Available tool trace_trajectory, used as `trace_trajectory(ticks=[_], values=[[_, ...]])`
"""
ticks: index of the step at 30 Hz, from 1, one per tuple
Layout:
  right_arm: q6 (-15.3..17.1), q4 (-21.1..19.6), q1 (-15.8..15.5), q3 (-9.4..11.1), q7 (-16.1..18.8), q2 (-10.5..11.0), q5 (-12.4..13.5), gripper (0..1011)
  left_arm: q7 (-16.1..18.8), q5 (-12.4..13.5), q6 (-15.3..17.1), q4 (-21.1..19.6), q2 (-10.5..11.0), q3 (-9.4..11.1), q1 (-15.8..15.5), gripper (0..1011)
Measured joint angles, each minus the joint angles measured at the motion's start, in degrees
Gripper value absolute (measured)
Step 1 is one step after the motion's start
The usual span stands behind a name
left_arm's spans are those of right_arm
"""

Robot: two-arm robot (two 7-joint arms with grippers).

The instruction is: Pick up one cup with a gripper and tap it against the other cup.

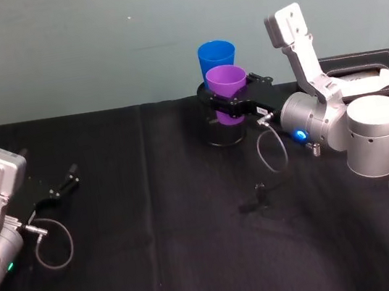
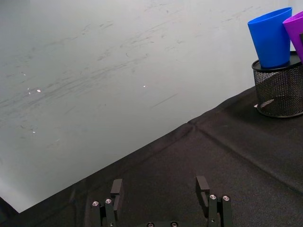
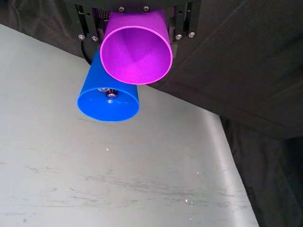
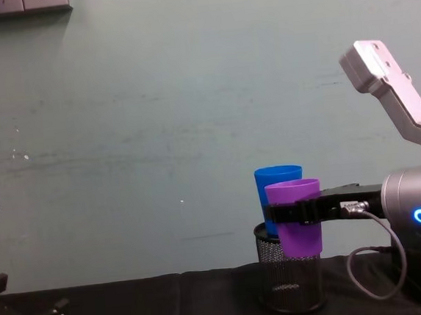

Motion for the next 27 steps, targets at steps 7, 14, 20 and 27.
trace_trajectory(ticks=[7, 14, 20, 27], values=[[0.0, 0.0, 0.0, 0.0, 0.0, 0.0, 0.0, 719, 0.0, 0.0, 0.0, 0.0, 0.0, 0.0, 0.0, 1000], [0.1, 0.0, 0.0, -0.1, 0.0, 0.1, 0.1, 719, 0.0, 0.0, 0.0, 0.0, 0.0, 0.0, 0.0, 1000], [0.1, 0.0, 0.0, -0.1, 0.0, 0.1, 0.1, 720, 0.0, 0.0, 0.0, 0.0, 0.0, 0.0, 0.0, 1000], [0.1, 0.0, 0.0, -0.1, 0.0, 0.1, 0.1, 720, 0.0, 0.0, 0.0, 0.0, 0.0, 0.0, 0.0, 1000]])
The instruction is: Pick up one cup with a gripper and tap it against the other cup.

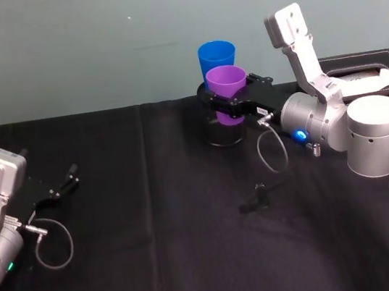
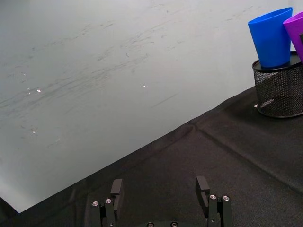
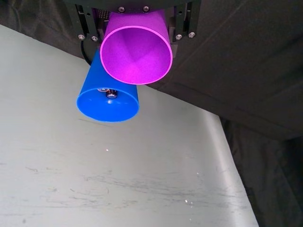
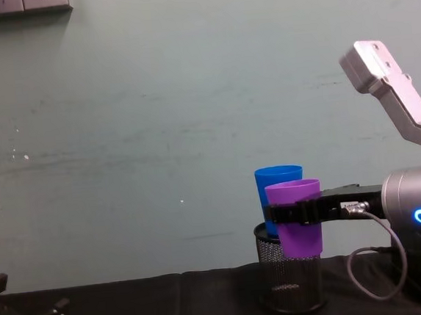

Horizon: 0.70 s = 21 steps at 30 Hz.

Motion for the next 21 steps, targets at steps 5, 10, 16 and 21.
trace_trajectory(ticks=[5, 10, 16, 21], values=[[0.0, 0.0, 0.0, 0.0, 0.0, 0.0, 0.0, 720, 0.0, 0.0, 0.0, 0.0, 0.0, 0.0, 0.0, 1000], [0.0, 0.0, 0.0, 0.0, 0.0, 0.0, 0.0, 719, 0.0, 0.0, 0.0, 0.0, 0.0, 0.0, 0.0, 1000], [0.0, 0.0, 0.0, 0.0, 0.0, 0.0, 0.0, 720, 0.0, 0.0, 0.0, 0.0, 0.0, 0.0, 0.0, 1000], [0.0, 0.0, 0.0, 0.0, 0.0, 0.0, 0.0, 720, 0.0, 0.0, 0.0, 0.0, 0.0, 0.0, 0.0, 1000]])
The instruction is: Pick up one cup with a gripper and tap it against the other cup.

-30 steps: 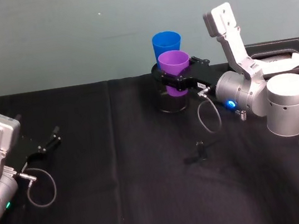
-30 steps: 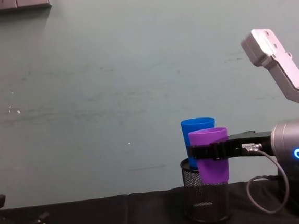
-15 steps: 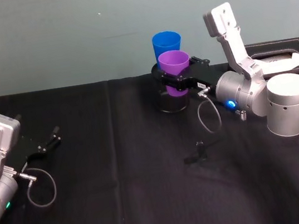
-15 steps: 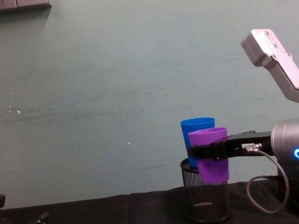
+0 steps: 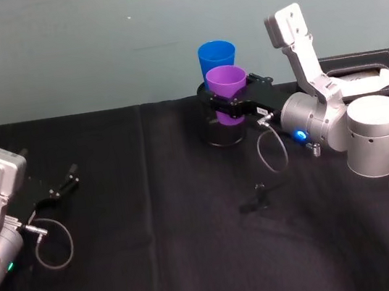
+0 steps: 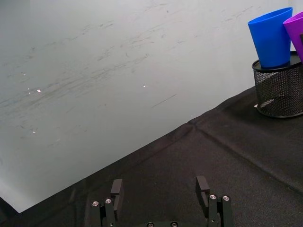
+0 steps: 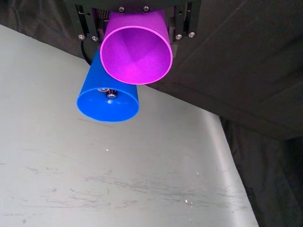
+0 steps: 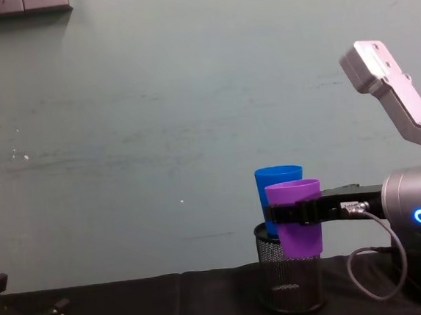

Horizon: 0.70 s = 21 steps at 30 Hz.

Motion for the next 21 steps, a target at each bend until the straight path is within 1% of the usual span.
trace_trajectory(ticks=[21], values=[[0.0, 0.0, 0.0, 0.0, 0.0, 0.0, 0.0, 720, 0.0, 0.0, 0.0, 0.0, 0.0, 0.0, 0.0, 1000]])
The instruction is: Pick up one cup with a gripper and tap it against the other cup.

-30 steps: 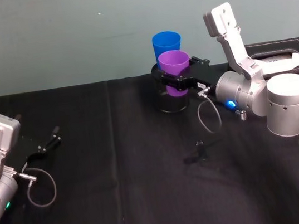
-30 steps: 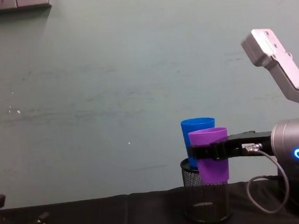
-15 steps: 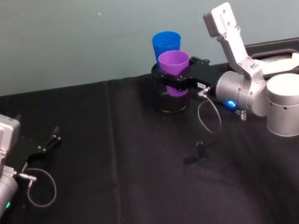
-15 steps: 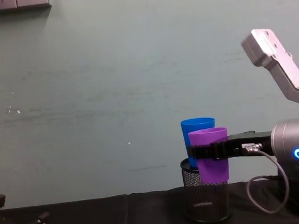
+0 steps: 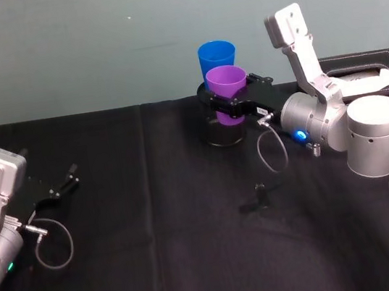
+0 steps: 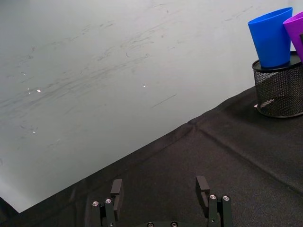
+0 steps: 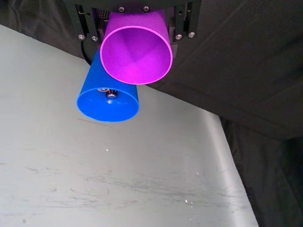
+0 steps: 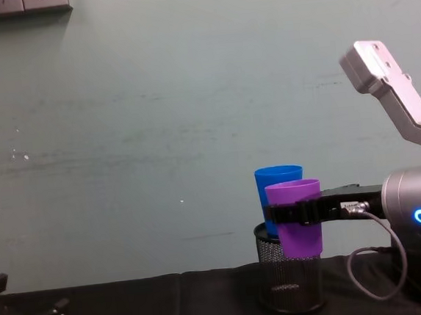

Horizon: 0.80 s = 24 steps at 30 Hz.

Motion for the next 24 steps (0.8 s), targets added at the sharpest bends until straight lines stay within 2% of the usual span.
trace_trajectory(ticks=[24], values=[[0.0, 0.0, 0.0, 0.0, 0.0, 0.0, 0.0, 720, 0.0, 0.0, 0.0, 0.0, 0.0, 0.0, 0.0, 1000]])
